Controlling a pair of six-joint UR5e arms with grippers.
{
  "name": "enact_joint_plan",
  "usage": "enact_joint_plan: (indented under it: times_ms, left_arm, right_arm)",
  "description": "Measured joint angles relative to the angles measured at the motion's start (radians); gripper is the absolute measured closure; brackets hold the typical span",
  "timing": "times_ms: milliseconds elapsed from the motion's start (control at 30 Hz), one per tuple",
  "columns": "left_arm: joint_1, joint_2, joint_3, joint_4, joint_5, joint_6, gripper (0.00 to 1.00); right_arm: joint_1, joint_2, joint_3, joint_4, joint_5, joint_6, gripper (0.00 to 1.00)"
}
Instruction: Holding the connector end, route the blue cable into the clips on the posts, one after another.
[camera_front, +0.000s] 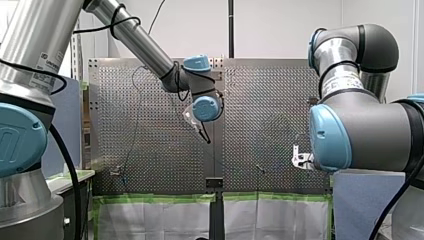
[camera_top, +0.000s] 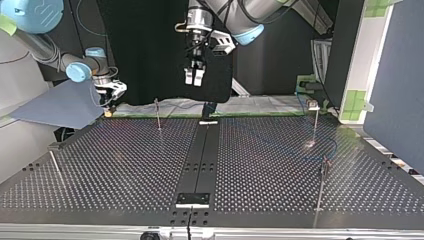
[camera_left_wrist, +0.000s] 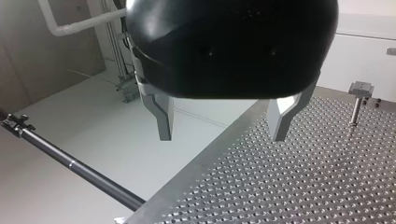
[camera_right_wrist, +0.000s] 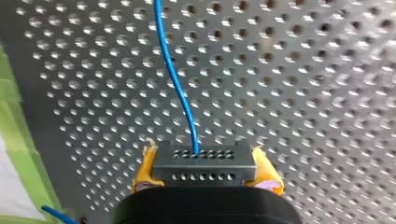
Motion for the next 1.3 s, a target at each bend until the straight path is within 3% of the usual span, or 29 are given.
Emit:
enact_joint_plan:
  times_ms: [300, 600, 767, 900, 1000, 1300]
  left_arm:
    - [0.000, 0.086, -0.089, -0.005, 0.000, 0.005, 0.00]
    - [0.000, 0.100, -0.169, -0.004, 0.000, 0.014, 0.00]
    - [0.000, 0.101, -0.216, -0.014, 0.003, 0.026, 0.00]
    - [0.001, 0.101, -0.258, -0.013, 0.005, 0.035, 0.00]
    - [0.001, 0.100, -0.279, -0.010, 0.005, 0.037, 0.00]
    - [0.002, 0.100, -0.287, -0.008, 0.006, 0.038, 0.00]
  right_arm:
    - [-0.002, -0.098, 0.064, -0.011, 0.034, 0.006, 1.00]
    - [0.016, -0.188, 0.075, -0.024, 0.060, 0.008, 1.00]
    - [0.025, -0.200, 0.076, -0.039, 0.049, 0.022, 1.00]
    - [0.032, -0.199, 0.076, -0.059, 0.019, 0.048, 1.00]
    - [0.035, -0.198, 0.076, -0.066, 0.006, 0.057, 1.00]
    - [0.036, -0.197, 0.076, -0.070, 0.000, 0.060, 1.00]
